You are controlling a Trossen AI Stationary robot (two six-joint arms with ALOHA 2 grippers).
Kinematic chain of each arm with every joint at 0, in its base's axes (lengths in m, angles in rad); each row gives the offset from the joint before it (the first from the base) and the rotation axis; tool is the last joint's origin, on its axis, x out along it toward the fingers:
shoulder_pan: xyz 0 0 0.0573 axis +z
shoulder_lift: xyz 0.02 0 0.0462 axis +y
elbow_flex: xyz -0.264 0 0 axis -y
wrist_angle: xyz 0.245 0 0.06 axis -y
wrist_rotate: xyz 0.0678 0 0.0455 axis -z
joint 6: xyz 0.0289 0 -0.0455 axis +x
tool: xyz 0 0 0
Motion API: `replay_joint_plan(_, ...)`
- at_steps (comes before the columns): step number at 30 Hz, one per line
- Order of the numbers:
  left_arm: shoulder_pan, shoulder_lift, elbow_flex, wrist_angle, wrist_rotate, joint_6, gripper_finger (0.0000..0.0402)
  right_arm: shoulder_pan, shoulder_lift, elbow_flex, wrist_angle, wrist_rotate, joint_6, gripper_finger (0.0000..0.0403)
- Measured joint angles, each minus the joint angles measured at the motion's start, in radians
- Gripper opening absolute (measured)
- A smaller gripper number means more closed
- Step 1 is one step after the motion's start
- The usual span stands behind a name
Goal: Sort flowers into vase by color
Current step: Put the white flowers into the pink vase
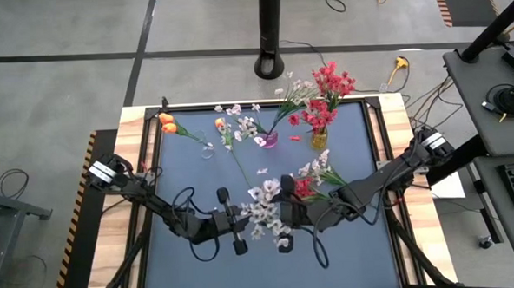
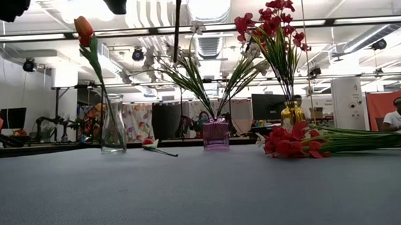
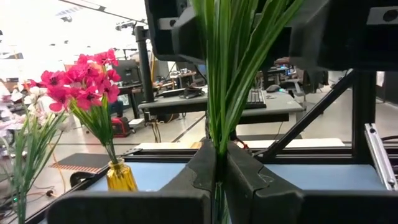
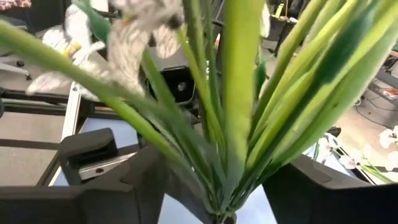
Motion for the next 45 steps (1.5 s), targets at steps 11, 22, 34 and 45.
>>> replay_joint_plan(11, 0.0, 0.0, 0.0, -0.002, -0.04, 0.0, 0.0001, -0.004, 0.0, 0.0, 0.008, 0.003, -0.011, 0.0117)
replay_joint_plan(22, -0.001, 0.0, 0.0, 0.004, -0.04, -0.011, 0.0023, -0.005, 0.0, 0.0, 0.008, 0.003, -0.019, 0.0045)
replay_joint_plan(34, -0.026, -0.001, 0.0, -0.007, -0.158, -0.055, 0.0176, -0.004, -0.017, 0.009, -0.009, 0.017, -0.019, 0.0038)
replay_joint_plan(45, -0.117, -0.004, 0.0, -0.085, -0.426, 0.032, 0.0253, -0.091, -0.055, 0.153, -0.249, 0.136, -0.055, 0.0038)
